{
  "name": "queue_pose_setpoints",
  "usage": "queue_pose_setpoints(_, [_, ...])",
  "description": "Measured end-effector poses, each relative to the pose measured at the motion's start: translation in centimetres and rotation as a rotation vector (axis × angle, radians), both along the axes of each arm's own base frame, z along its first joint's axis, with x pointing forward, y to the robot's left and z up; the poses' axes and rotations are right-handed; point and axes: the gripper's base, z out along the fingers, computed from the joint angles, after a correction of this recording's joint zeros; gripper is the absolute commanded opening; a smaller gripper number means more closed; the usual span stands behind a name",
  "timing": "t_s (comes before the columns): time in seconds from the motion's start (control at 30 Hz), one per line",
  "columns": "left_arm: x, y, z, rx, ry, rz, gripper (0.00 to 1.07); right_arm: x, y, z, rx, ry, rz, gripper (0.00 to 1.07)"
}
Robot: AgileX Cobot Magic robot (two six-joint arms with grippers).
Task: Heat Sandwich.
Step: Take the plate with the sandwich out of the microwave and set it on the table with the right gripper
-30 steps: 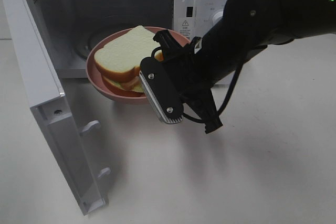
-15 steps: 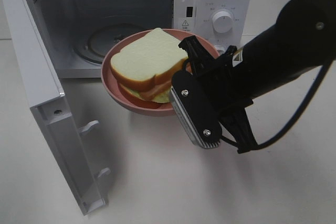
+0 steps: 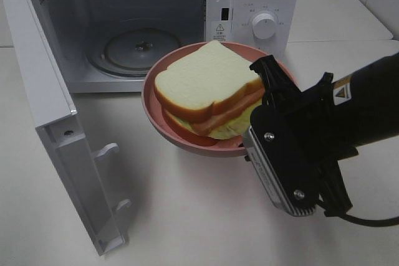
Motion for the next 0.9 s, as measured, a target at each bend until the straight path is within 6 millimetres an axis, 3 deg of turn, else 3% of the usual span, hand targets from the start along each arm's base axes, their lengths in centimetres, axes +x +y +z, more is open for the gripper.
queue_pose_setpoints(0.67, [0.0, 0.0, 0.0, 0.0, 0.0, 0.0, 0.98, -6.2, -5.5, 1.7, 0.016, -0.013, -0.088, 0.0])
queue_pose_setpoints(0.9, [0.0, 0.0, 0.0, 0.0, 0.0, 0.0, 0.98, -7.3, -7.0, 2.5, 0.002, -0.021, -0.153, 0.0])
